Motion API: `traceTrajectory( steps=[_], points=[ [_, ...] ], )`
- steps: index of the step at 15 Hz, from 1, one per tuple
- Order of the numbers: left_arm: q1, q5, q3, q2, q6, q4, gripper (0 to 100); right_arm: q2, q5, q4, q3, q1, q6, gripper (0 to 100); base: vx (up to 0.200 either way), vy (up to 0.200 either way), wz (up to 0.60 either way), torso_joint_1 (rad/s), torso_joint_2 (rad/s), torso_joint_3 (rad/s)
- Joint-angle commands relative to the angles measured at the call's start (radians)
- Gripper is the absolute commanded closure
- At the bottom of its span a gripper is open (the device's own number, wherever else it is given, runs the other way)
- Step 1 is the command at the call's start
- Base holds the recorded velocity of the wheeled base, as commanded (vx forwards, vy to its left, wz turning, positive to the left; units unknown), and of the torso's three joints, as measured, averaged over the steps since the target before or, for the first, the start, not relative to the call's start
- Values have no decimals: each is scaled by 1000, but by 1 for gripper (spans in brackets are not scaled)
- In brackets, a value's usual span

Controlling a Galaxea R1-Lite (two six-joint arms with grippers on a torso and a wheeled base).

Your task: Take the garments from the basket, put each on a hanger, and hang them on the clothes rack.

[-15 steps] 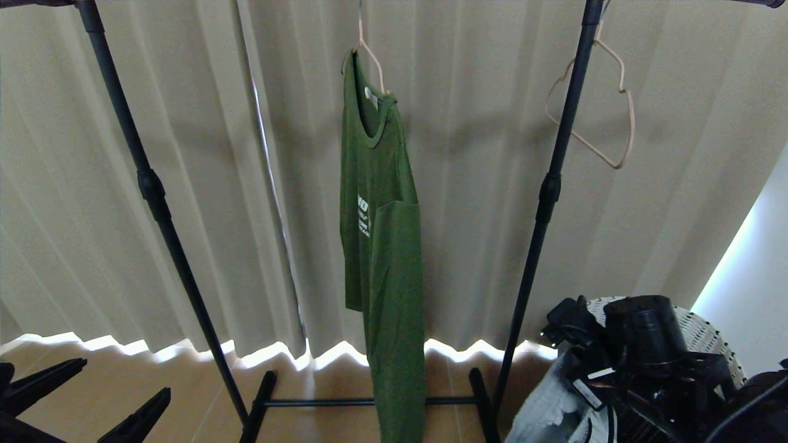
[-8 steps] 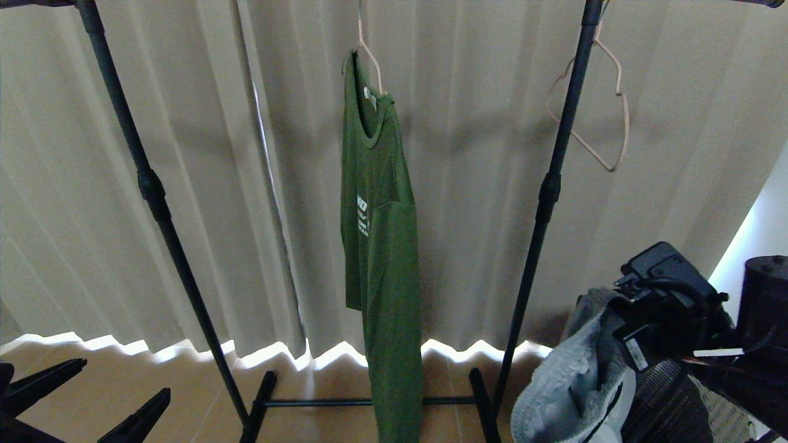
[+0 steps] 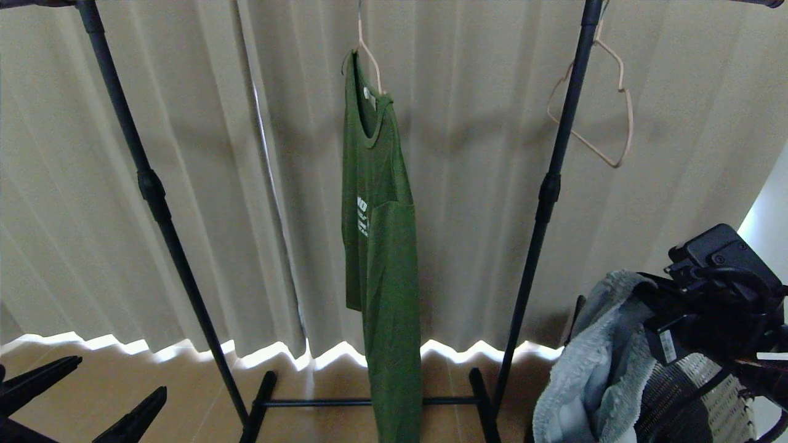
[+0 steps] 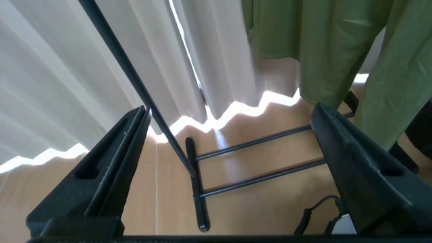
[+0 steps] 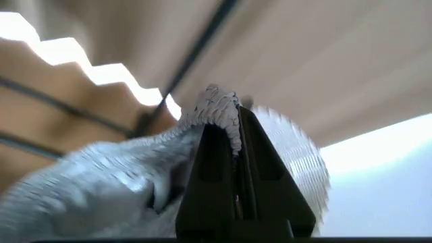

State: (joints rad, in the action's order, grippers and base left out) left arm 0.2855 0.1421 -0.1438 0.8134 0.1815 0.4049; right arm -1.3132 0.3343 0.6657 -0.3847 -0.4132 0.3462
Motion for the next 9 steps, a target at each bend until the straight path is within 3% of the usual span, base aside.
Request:
traceTrajectory(
  steps=[1,5,9],
  points=[
    [0,1,0,-5,0,0,0,3,0,0,0,5,1,100,-200,0,0,2,2,2],
    [0,1,3,-5,1,0,0,2,-1,-2,1,14,1,100,-200,0,0,1,6,2],
    [1,-1,4,-7,1,0,0,3,-1,-2,0,14,1,100,0,0,0,0,0,0]
  ],
)
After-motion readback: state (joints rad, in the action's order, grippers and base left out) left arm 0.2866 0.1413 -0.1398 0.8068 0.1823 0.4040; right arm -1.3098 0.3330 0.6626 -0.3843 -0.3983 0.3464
